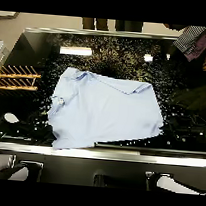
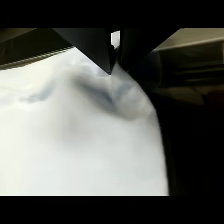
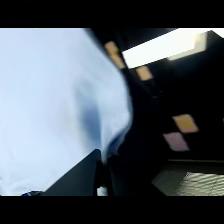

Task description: Fold the clothes and pants, and hang the long-sleeved shirts on hangers.

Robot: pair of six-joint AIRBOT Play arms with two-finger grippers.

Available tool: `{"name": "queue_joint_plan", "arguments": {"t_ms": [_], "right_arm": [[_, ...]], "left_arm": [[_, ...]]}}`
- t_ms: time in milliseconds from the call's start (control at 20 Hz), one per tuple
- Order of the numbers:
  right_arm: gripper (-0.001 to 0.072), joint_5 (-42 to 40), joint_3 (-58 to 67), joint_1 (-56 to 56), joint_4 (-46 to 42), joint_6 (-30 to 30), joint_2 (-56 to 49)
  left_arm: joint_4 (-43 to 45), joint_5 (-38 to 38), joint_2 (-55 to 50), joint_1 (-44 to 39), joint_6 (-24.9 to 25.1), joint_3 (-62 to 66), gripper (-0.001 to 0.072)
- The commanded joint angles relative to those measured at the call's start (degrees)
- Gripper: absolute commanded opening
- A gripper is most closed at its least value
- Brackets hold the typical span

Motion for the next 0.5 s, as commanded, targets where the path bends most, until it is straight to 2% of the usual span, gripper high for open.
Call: {"name": "queue_joint_plan", "arguments": {"t_ms": [0, 100, 200, 300, 450], "right_arm": [[0.0036, 0.28, 0.13, 3.96, 8.02, -6.12, 0.85], [0.0036, -4.37, 1.77, 11.17, 9.79, -7.15, 2.29], [0.0036, -10.95, 6.78, 17.68, 9.75, -4.52, 4.35], [0.0036, -16.28, 14.88, 21.57, 8.66, -1.03, 6.62], [0.0036, -19.12, 30.4, 23.04, 6.93, 2.75, 9.94]], "left_arm": [[-1.92, 1.75, -0.11, -0.17, 0.61, 2.43, 0.0018], [-2.54, 2.82, -0.11, -0.17, 0.57, 7.3, 0.0018], [-2.54, 3.32, -0.11, -0.17, 0.42, 14.91, 0.0018], [-2.51, 3.93, -0.11, -0.17, 0.42, 24.87, 0.0018], [-2.49, 4.15, -0.09, -0.17, 0.37, 42.93, 0.0018]]}}
